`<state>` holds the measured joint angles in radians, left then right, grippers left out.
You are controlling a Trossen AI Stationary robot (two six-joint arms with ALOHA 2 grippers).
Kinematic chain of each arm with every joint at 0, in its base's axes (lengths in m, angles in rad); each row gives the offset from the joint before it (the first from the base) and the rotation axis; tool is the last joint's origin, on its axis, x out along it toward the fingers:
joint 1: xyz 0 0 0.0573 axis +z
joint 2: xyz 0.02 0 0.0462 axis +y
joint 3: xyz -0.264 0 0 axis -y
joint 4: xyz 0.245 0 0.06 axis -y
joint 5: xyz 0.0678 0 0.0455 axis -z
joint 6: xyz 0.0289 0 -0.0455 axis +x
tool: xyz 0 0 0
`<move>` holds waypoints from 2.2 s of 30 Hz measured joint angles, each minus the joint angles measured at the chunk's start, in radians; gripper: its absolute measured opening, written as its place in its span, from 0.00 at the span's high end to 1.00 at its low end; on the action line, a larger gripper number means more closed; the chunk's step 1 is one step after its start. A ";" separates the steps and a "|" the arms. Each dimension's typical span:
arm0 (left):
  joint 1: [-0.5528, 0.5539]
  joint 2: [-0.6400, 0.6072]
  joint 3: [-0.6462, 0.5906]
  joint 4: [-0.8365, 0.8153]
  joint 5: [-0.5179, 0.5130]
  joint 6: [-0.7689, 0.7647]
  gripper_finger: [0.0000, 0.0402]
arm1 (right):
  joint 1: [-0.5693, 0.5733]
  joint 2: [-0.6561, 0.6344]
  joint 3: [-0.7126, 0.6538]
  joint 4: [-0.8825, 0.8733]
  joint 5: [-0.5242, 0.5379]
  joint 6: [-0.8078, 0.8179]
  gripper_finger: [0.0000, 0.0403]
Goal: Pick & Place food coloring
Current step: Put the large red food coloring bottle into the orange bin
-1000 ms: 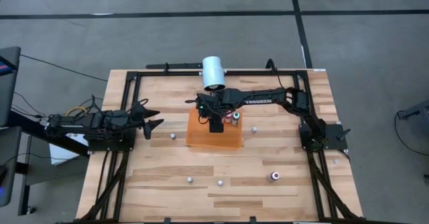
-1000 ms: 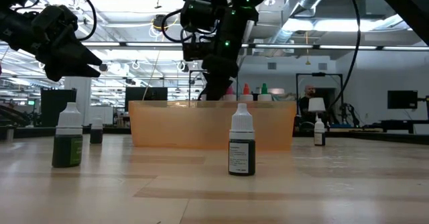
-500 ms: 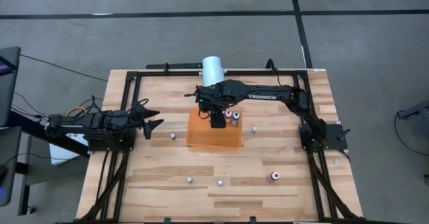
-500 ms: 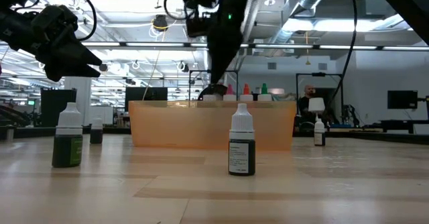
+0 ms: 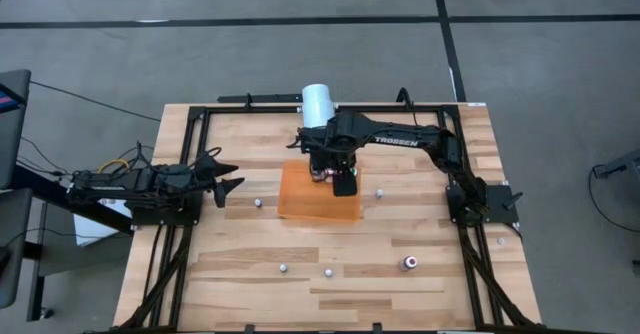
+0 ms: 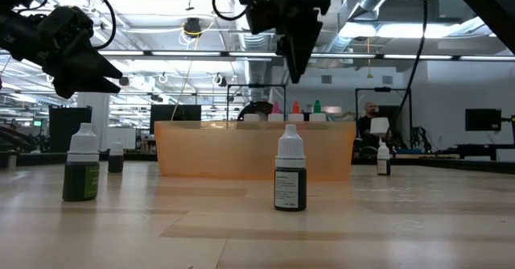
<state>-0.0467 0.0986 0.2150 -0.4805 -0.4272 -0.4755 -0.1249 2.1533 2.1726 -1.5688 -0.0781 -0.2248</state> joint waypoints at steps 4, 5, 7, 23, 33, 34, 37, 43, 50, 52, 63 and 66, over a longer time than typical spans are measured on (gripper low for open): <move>0.000 0.000 0.000 0.000 0.018 -0.017 0.42 | -0.002 -0.021 -0.001 -0.001 -0.020 0.022 0.48; 0.000 0.000 0.000 0.000 0.026 -0.021 0.42 | -0.005 -0.029 -0.002 -0.002 -0.020 0.024 0.48; 0.000 0.000 0.000 0.000 0.040 -0.031 0.42 | -0.008 -0.055 -0.001 0.006 -0.020 0.034 0.48; 0.000 0.000 0.000 0.000 0.057 -0.044 0.42 | 0.073 -0.200 -0.001 0.001 0.110 0.138 0.48; 0.000 0.000 0.000 0.000 0.064 -0.045 0.42 | 0.098 -0.381 -0.407 0.282 0.156 0.224 0.49; 0.000 0.000 0.000 0.000 0.065 -0.045 0.42 | 0.100 -0.417 -0.466 0.329 0.158 0.245 0.49; 0.000 0.000 0.000 0.001 0.064 -0.045 0.42 | 0.115 -0.533 -0.622 0.441 0.160 0.310 0.49; 0.000 0.000 0.000 0.021 0.056 -0.051 0.42 | 0.176 -0.735 -0.868 0.562 0.213 0.426 0.49; 0.000 0.000 0.000 0.109 0.090 -0.054 0.42 | 0.285 -0.941 -1.062 0.606 0.368 0.562 0.50; 0.000 0.000 0.000 0.148 0.123 -0.037 0.42 | 0.319 -1.000 -1.105 0.622 0.409 0.603 0.50; 0.000 0.000 0.000 0.323 0.238 0.009 0.42 | 0.515 -1.248 -1.329 0.649 0.479 0.822 0.50; 0.000 0.000 0.000 0.323 0.240 -0.003 0.42 | 0.586 -1.286 -1.383 0.673 0.506 0.898 0.50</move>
<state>-0.0471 0.0982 0.2146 -0.1574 -0.1872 -0.4782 0.4606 0.8671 0.7894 -0.8954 0.4279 0.6730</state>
